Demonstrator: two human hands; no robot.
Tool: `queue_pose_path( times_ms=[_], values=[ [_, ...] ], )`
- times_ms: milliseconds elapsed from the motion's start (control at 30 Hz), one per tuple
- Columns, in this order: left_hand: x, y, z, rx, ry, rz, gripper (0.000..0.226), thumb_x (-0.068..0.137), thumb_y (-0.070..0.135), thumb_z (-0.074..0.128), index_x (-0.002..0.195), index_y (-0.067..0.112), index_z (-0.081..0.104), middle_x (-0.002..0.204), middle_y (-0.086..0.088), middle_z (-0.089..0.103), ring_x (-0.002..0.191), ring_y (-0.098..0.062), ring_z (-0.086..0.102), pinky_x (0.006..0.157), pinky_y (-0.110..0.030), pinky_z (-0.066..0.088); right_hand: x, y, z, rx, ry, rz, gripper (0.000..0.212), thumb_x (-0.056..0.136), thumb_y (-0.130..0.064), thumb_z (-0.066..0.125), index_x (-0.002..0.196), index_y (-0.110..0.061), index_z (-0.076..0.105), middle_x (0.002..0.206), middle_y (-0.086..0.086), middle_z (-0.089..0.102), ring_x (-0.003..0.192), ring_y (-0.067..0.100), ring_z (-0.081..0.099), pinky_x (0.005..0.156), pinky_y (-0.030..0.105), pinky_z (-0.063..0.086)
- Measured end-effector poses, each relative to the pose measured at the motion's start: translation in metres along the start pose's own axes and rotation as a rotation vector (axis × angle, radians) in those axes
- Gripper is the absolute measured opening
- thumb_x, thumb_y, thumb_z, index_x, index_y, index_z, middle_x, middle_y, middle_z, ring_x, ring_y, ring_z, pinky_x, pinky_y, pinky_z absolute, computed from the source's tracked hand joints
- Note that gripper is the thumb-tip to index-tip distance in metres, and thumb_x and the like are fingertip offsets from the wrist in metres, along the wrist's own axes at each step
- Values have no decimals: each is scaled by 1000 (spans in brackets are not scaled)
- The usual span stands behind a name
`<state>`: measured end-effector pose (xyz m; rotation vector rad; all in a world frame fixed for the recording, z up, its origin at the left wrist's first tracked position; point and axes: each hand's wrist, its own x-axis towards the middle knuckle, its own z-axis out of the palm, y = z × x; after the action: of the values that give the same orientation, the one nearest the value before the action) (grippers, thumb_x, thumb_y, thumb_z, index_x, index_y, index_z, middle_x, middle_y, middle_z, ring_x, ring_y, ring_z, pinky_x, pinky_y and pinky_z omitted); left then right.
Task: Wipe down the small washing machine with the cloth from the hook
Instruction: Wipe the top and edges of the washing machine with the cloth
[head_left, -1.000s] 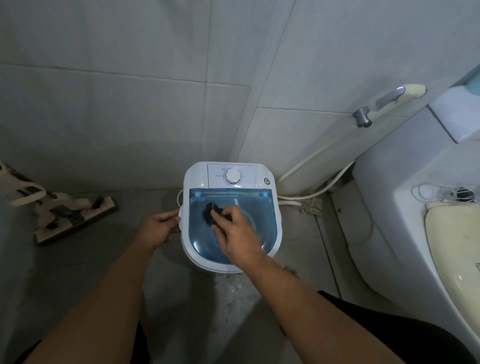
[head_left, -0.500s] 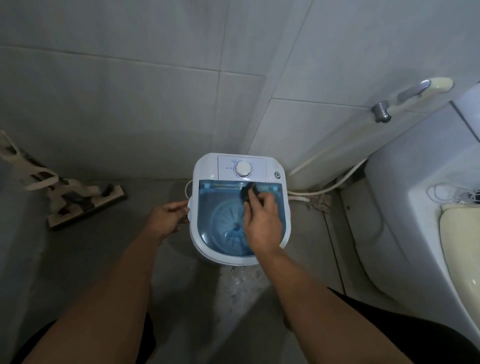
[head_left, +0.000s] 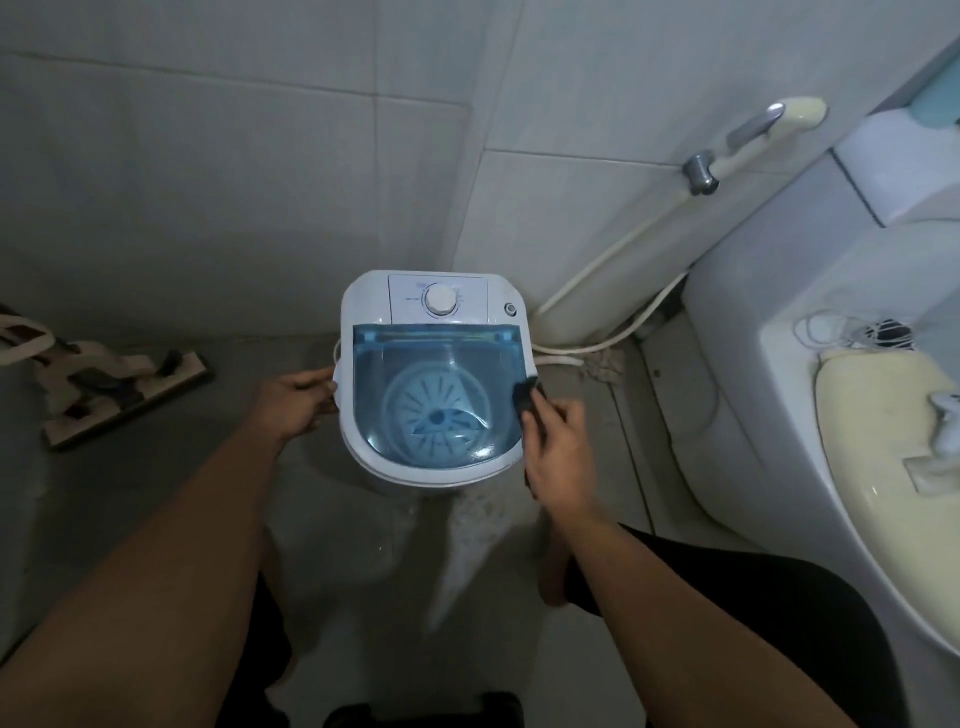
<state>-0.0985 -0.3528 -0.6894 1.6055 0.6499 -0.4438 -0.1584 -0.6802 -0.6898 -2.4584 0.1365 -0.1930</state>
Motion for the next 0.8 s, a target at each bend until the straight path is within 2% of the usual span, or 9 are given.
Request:
queue_pose_path(
  times_ms=[100, 167, 200, 300, 400, 500, 667, 733, 800],
  values=[
    [0, 1, 1, -3, 9, -4, 32, 94, 17, 60, 126, 20, 66, 110, -11, 73, 54, 8, 67, 57, -23, 38, -43, -3, 1, -142, -8, -42, 46, 99, -45, 52, 145, -39, 50, 122, -3, 48, 91, 18, 61, 77, 41, 57],
    [-2, 2, 1, -6, 15, -4, 31, 94, 16, 60, 124, 22, 67, 100, -6, 74, 54, 8, 67, 59, -23, 39, -64, -21, 14, -199, 33, -139, 43, 95, -32, 67, 138, -32, 62, 120, 2, 57, 91, 16, 60, 79, 28, 51],
    [-4, 2, 2, -10, 15, -1, 31, 95, 16, 59, 124, 22, 67, 95, -3, 74, 54, 8, 67, 59, -23, 38, -73, -32, 24, -199, 10, -187, 43, 95, -29, 68, 137, -29, 63, 120, 4, 58, 96, 15, 58, 81, 27, 50],
    [-5, 5, 1, -10, 15, -7, 28, 94, 16, 60, 120, 25, 68, 95, -3, 73, 53, 7, 67, 60, -24, 39, -87, -69, 59, -122, -142, -235, 42, 100, -33, 58, 141, -26, 56, 126, 7, 52, 108, 24, 59, 81, 40, 58],
    [-5, 6, 0, -16, 9, -32, 26, 94, 17, 61, 117, 27, 69, 83, 4, 76, 54, 6, 68, 60, -23, 38, -67, -107, 76, -106, -254, -288, 42, 100, -36, 52, 140, -24, 55, 124, 7, 50, 104, 27, 59, 78, 42, 59],
    [-4, 7, -2, -37, -12, -44, 25, 93, 18, 62, 115, 27, 69, 68, 13, 75, 56, 4, 69, 61, -24, 37, -23, -117, 64, 4, -352, -368, 43, 100, -37, 51, 140, -24, 57, 122, 4, 51, 104, 23, 59, 86, 39, 56],
    [-3, 4, -3, -61, -34, -47, 30, 95, 18, 59, 123, 22, 68, 100, -6, 74, 69, -5, 69, 60, -23, 38, 66, -72, 33, -35, -56, -33, 40, 101, -31, 56, 140, -22, 60, 122, 4, 51, 101, 19, 60, 94, 26, 49],
    [-3, 3, -3, -62, -24, -47, 29, 95, 17, 59, 122, 22, 69, 101, -6, 75, 68, -4, 69, 59, -23, 40, 72, -63, 42, -121, -44, 35, 41, 102, -31, 54, 141, -20, 58, 124, 6, 48, 103, 24, 61, 96, 31, 51],
    [-2, 3, -2, -71, -13, -57, 30, 94, 17, 60, 122, 21, 69, 102, -6, 76, 67, -4, 69, 56, -21, 40, 60, -70, 59, -199, 0, 25, 42, 102, -32, 53, 142, -21, 57, 124, 6, 48, 100, 25, 62, 86, 37, 57]
  ],
)
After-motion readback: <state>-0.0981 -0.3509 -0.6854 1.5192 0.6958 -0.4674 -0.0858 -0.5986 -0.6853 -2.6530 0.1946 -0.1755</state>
